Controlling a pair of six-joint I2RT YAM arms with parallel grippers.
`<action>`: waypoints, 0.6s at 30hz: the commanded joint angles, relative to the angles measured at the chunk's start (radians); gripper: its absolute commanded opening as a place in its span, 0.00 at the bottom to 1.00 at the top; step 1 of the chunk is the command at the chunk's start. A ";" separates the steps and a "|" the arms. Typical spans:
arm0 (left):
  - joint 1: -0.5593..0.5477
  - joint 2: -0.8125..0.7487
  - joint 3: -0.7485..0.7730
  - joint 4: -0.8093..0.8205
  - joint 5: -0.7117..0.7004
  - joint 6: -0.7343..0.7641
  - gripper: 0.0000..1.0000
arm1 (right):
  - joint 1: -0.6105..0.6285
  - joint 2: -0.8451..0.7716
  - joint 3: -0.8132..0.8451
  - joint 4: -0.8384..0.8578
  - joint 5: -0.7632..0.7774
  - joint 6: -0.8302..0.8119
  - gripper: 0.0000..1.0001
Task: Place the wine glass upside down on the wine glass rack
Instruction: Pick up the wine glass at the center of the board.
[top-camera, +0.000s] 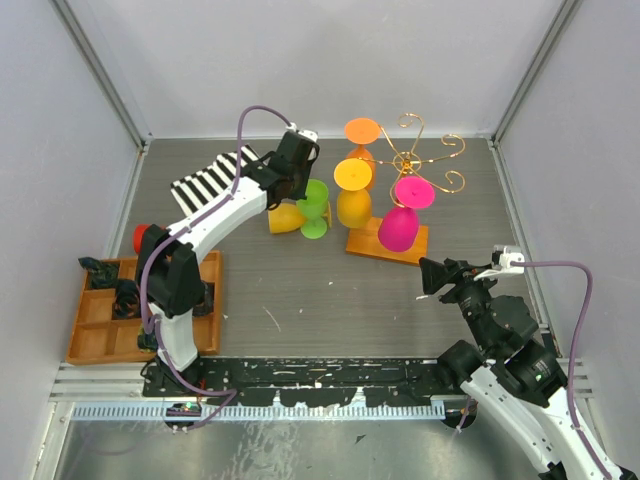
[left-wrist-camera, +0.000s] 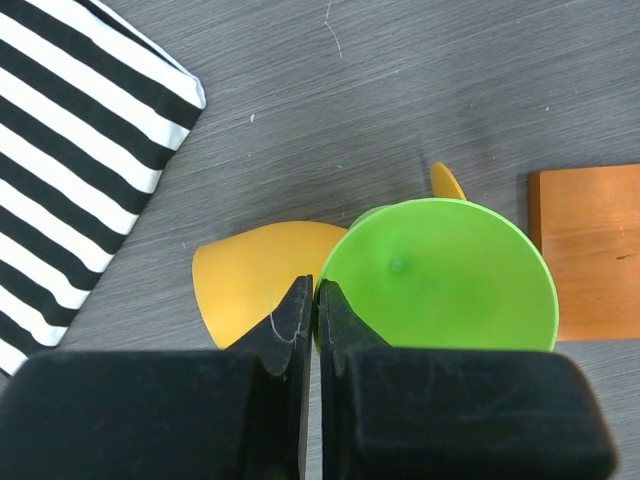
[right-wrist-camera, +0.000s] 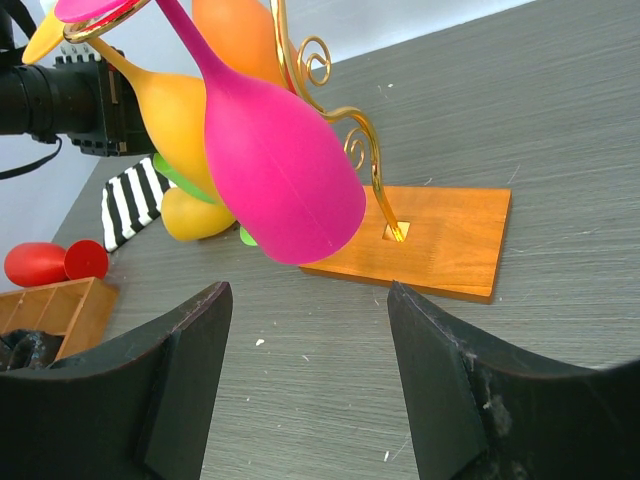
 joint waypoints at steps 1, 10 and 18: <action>-0.014 -0.017 0.018 -0.067 -0.004 0.015 0.09 | 0.007 -0.008 0.002 0.050 -0.003 0.011 0.69; -0.015 -0.036 0.009 -0.086 0.023 0.016 0.05 | 0.006 -0.009 0.002 0.049 -0.004 0.011 0.69; -0.022 -0.050 -0.010 -0.109 0.034 0.006 0.00 | 0.006 -0.010 0.002 0.050 -0.004 0.011 0.69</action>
